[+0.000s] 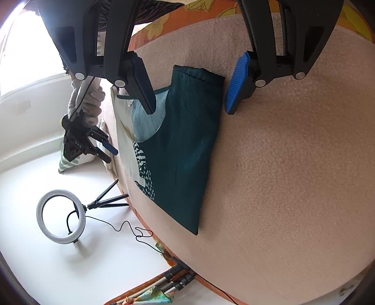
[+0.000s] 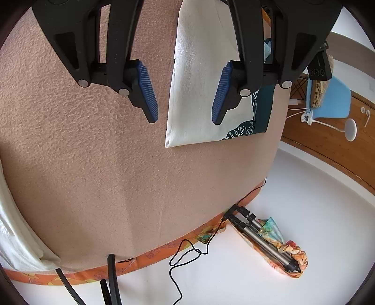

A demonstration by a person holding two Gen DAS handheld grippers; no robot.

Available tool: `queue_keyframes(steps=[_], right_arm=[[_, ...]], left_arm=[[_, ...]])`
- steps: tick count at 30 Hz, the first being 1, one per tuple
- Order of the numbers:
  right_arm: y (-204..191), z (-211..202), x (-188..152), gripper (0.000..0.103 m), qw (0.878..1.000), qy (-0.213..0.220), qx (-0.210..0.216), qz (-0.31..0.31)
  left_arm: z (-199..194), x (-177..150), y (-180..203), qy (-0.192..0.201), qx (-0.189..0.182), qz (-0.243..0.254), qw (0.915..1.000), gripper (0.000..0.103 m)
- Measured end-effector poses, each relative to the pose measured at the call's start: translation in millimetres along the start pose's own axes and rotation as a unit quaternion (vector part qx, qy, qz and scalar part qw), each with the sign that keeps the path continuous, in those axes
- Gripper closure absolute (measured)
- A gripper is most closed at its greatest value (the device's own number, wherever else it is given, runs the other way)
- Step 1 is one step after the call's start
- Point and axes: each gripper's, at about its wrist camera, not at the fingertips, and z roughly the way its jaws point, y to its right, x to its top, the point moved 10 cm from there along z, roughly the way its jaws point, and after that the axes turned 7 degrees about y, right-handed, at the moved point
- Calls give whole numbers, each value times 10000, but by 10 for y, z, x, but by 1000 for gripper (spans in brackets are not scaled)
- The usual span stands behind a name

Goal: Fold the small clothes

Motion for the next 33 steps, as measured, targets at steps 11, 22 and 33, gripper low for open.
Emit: queue_keyframes(steps=[11,22,33], right_arm=[[-59,373,-28,53,9984,-184,523,-110],[-424,599,-266,90,9937,-516,703,-708],[-612,354,-102,97,9943,-132,120,-1053]], left_arm=[[228,-16,255,-172,-276,331,9989,46],[533,-17,363,-342,-72,649,9973,95],[379,63,495,127,86,1280,9917,98]])
